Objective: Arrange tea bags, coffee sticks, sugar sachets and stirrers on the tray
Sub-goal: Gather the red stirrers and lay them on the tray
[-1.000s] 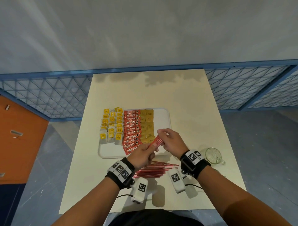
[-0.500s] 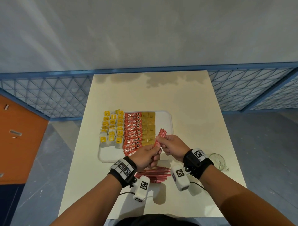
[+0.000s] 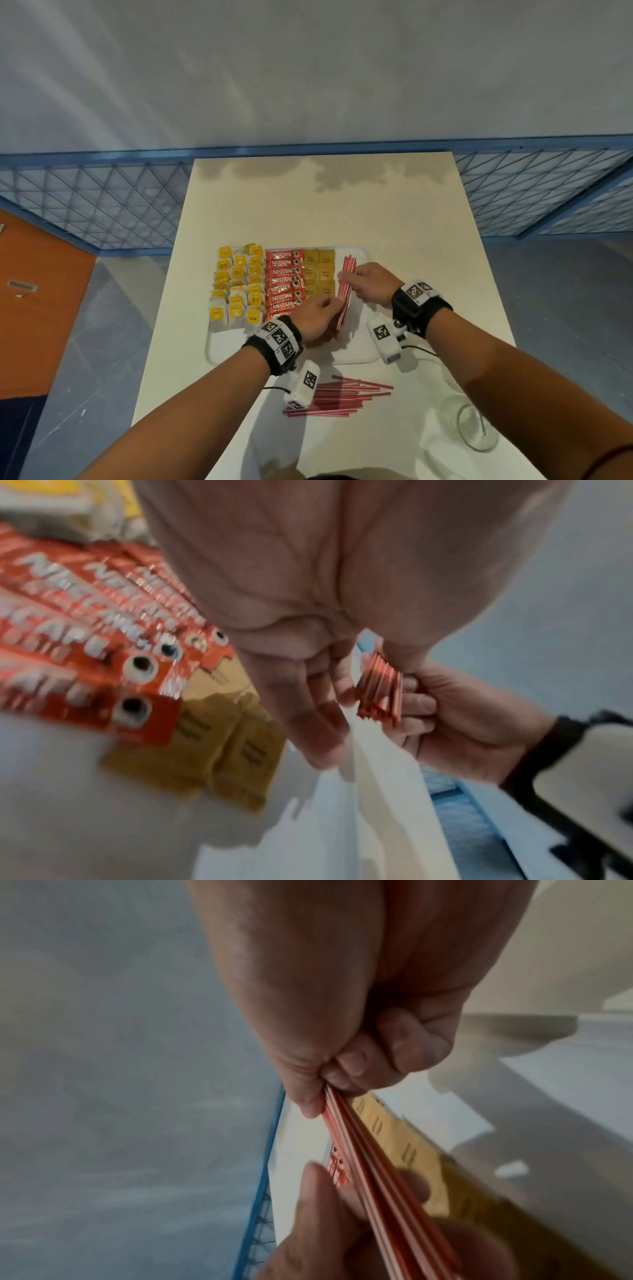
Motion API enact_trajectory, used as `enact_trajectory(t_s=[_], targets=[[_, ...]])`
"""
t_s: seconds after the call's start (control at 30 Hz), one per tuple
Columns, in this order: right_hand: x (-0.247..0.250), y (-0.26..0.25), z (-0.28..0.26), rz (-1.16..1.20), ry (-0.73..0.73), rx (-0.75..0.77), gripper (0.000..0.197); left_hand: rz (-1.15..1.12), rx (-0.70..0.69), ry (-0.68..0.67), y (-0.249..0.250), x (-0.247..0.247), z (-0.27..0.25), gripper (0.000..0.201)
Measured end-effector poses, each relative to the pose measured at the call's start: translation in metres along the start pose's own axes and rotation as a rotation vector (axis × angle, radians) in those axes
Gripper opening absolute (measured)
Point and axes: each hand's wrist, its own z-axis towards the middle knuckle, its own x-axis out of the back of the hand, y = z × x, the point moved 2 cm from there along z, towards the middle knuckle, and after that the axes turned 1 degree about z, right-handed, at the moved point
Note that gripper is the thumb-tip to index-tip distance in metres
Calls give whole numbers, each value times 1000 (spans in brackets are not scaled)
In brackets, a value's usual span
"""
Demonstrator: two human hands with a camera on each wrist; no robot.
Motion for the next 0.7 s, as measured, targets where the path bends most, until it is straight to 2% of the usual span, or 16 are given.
enact_trajectory(t_s=[0.07, 0.17, 0.3, 0.7], targets=[[12, -7, 15, -99, 11, -8, 55, 237, -70, 102, 1, 13, 9, 37], [24, -14, 35, -265, 16, 1, 53, 431, -102, 156, 2, 30, 23, 19], [24, -23, 54, -450, -6, -20, 53, 659, -87, 153, 8, 41, 38, 22], [7, -16, 77, -496, 41, -132, 48, 864, -114, 188, 23, 42, 62, 12]])
